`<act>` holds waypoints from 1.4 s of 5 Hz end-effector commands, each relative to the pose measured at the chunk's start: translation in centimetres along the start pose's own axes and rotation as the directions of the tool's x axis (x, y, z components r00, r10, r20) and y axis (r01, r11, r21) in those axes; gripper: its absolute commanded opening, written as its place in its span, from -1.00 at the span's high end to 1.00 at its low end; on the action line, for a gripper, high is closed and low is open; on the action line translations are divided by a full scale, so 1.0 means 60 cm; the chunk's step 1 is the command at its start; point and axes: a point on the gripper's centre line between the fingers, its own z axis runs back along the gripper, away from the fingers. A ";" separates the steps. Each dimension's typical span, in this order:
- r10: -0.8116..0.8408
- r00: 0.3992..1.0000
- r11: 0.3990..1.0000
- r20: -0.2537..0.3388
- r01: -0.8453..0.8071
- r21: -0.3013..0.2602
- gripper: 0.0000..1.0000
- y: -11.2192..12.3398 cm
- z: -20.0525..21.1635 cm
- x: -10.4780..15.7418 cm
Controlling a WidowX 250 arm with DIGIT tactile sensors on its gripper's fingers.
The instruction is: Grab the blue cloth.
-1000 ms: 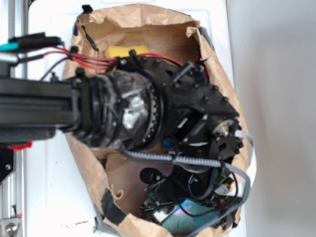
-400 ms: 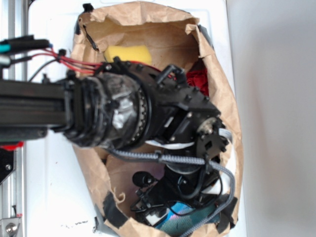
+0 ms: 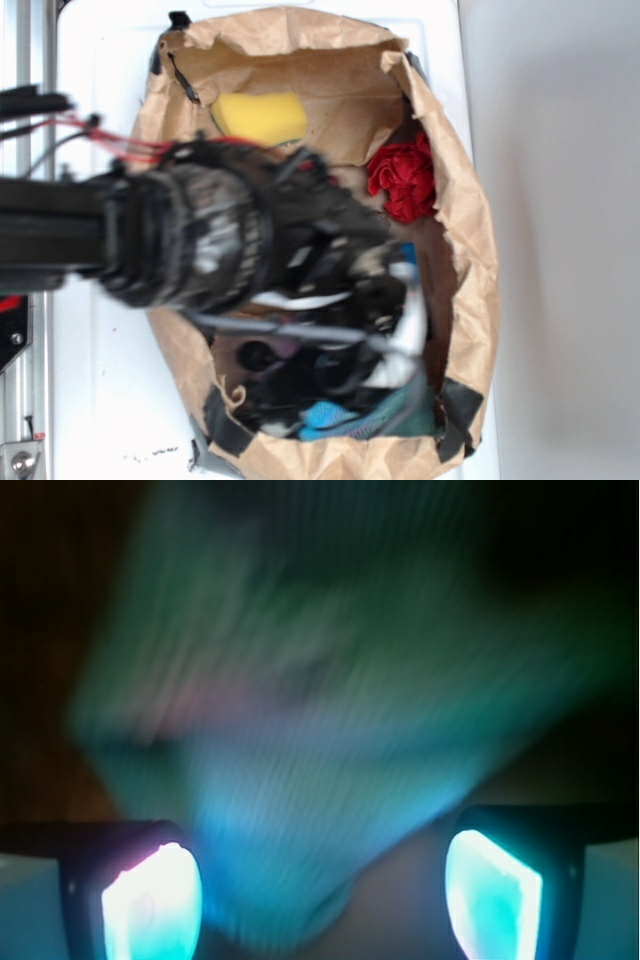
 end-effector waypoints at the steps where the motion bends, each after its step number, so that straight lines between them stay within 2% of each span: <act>1: -0.083 0.997 0.996 -0.007 0.083 0.038 -1.00 -0.053 -0.007 0.016; 2: -0.085 0.996 0.995 -0.001 0.085 0.044 -1.00 -0.063 -0.006 0.013; 4: -0.081 0.996 0.994 0.039 0.078 0.081 -1.00 -0.047 -0.010 0.018; 5: -0.057 0.997 0.993 0.053 0.052 0.102 1.00 -0.050 -0.015 0.016; 6: -0.061 0.997 0.993 0.053 0.055 0.109 1.00 -0.054 -0.014 0.009; 7: -0.033 0.998 0.992 0.058 0.025 0.121 1.00 0.009 0.012 0.076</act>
